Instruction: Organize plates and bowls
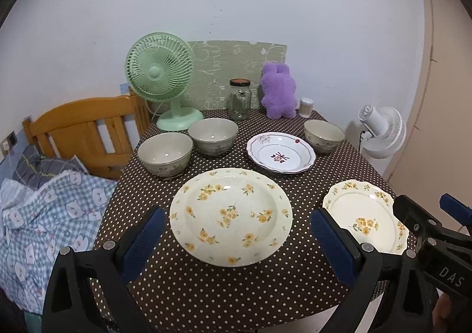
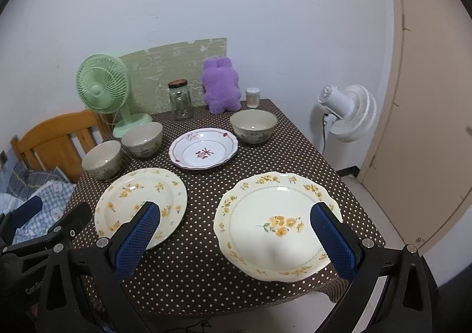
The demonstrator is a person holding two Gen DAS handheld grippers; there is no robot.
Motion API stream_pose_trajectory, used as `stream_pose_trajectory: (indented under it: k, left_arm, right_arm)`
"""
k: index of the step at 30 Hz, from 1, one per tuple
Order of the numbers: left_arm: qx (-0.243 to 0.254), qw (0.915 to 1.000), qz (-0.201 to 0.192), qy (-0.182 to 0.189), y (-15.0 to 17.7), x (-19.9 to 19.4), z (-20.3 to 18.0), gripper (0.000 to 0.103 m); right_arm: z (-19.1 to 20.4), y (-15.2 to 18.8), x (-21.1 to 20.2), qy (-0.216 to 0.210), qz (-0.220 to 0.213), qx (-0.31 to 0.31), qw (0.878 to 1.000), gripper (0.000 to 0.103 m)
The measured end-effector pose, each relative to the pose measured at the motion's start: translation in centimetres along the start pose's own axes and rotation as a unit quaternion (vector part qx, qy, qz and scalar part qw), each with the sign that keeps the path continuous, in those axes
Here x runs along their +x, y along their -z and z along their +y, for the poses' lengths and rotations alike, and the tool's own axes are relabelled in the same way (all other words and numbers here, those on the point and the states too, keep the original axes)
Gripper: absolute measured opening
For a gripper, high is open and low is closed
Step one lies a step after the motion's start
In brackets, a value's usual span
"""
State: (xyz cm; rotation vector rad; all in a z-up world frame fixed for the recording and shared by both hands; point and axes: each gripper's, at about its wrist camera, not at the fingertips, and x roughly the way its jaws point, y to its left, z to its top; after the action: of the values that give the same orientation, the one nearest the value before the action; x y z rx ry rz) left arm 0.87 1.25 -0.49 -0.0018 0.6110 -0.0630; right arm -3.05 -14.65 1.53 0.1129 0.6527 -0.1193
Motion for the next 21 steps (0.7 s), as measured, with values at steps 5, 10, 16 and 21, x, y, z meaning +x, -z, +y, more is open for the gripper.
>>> stream_pose_trajectory:
  k: [5, 10, 16, 21]
  left_arm:
    - [0.016, 0.9998, 0.008, 0.003, -0.3, 0.7, 0.3, 0.099]
    - [0.019, 0.9993, 0.025, 0.022, -0.3, 1.5, -0.5, 0.096]
    - [0.018, 0.9986, 0.046, 0.021, -0.4, 3.1, -2.5, 0.095]
    - [0.006, 0.9980, 0.059, 0.020, -1.2, 5.2, -5.5, 0.094]
  right_arm:
    - [0.3, 0.1, 0.3, 0.014, 0.002, 0.011, 1.000, 0.102]
    - [0.1, 0.3, 0.9, 0.012, 0.016, 0.011, 1.000, 0.098]
    - [-1.7, -0.1, 2.3, 0.017, 0.028, 0.014, 0.999, 0.098]
    - [-4.6, -1.1, 4.6, 0.005, 0.037, 0.006, 0.999, 0.098]
